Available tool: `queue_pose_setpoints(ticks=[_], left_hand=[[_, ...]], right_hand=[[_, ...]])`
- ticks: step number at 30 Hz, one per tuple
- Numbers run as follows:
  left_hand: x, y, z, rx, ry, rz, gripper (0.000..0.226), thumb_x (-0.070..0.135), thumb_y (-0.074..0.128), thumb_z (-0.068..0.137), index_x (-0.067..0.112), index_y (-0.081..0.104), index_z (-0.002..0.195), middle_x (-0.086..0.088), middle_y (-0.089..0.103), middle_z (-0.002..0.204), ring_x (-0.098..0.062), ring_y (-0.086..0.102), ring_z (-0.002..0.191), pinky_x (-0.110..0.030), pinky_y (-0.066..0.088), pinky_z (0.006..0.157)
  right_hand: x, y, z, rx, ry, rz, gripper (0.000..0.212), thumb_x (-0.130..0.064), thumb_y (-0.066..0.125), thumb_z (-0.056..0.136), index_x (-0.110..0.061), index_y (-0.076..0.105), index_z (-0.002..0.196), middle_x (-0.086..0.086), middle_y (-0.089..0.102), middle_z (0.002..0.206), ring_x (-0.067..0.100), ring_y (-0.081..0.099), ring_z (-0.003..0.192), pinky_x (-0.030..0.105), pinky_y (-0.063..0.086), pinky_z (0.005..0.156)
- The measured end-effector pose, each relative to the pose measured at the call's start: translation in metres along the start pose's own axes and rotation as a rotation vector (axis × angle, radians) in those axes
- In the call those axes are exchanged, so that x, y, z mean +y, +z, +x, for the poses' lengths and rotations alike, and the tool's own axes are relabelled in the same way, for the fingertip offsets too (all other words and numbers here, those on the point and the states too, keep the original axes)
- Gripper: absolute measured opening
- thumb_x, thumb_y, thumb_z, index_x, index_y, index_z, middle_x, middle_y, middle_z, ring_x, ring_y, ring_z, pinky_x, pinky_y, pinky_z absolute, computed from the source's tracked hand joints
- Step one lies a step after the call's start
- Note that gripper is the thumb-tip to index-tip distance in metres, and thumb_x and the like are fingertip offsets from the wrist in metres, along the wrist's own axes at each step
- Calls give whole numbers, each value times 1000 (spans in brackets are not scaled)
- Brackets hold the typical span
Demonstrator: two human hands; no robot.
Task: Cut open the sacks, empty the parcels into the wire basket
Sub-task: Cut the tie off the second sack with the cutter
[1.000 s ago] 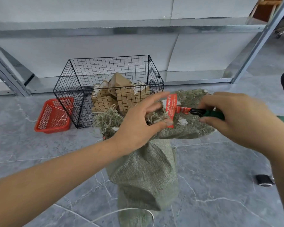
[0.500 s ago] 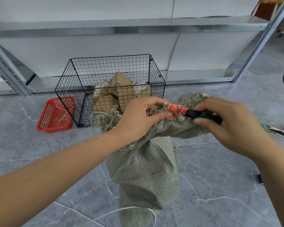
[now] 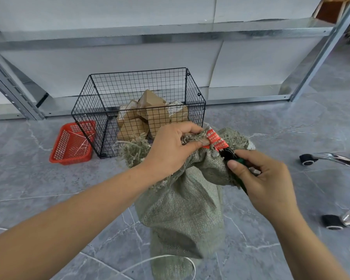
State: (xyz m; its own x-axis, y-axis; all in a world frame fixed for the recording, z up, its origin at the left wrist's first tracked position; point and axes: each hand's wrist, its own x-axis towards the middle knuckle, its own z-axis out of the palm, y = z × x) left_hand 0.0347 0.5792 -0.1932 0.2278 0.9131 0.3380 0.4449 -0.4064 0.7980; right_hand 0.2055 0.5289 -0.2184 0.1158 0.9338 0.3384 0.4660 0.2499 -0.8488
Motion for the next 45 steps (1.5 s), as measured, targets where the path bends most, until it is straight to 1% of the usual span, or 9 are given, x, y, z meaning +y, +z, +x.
queue_pose_setpoints(ticks=[7,12,16,22,28,32,36,41,45], left_hand=[[2,-1,2,0,-53,-100,15,12,69,76,22,66,87,23,59,79,20,54,73,5,36,74],[4,-20,6,-189,-169,-189,19,12,68,74,30,63,80,22,63,78,14,56,77,-7,41,84],[12,-35,10,-496,-78,-71,20,19,65,76,35,60,87,25,64,75,15,56,76,0,40,74],[13,-24,12,-438,-28,25,8,17,64,82,25,65,83,25,63,68,14,57,69,-1,39,68],[11,-18,10,-251,140,187,12,28,63,83,18,66,79,10,68,72,-4,61,66,-17,45,65],[8,-5,5,-85,165,141,9,28,58,88,26,58,79,7,64,68,-17,58,64,-28,41,61],[10,5,5,36,158,52,8,35,55,85,29,58,88,-3,69,79,-38,62,72,-42,43,68],[9,11,9,9,49,-91,5,29,59,86,24,59,85,14,63,79,-7,59,80,-24,45,77],[10,4,8,-62,-28,-233,8,23,59,84,19,65,85,8,66,83,-5,60,84,-22,45,83]], right_hand=[[-4,17,-10,85,138,197,24,-9,68,79,-28,63,93,-20,61,76,-16,58,66,3,45,63],[-7,8,-6,-92,139,259,24,-13,70,78,-37,65,80,-24,66,61,-6,59,57,10,47,58],[-24,-27,11,-289,-112,-160,17,-30,66,77,-43,56,77,-22,66,64,3,58,65,14,42,59],[-25,-35,12,-213,-340,-606,16,-23,57,82,-15,66,93,-5,51,45,16,40,35,27,35,35],[-21,-20,0,-89,-91,-192,14,-16,64,84,-31,64,85,3,63,56,20,56,61,29,39,47],[-26,-11,1,-76,104,165,32,-3,62,83,-34,59,75,-19,67,55,-8,59,52,7,45,52],[-27,2,-2,5,219,374,32,-2,61,83,-32,62,71,-16,65,51,-4,57,47,11,47,48],[-27,14,-7,21,343,637,22,-3,55,85,-20,69,79,-6,68,57,6,58,52,14,48,48],[-23,14,-10,-8,347,692,11,-21,65,70,-17,74,77,-3,71,65,10,62,61,18,51,57]])
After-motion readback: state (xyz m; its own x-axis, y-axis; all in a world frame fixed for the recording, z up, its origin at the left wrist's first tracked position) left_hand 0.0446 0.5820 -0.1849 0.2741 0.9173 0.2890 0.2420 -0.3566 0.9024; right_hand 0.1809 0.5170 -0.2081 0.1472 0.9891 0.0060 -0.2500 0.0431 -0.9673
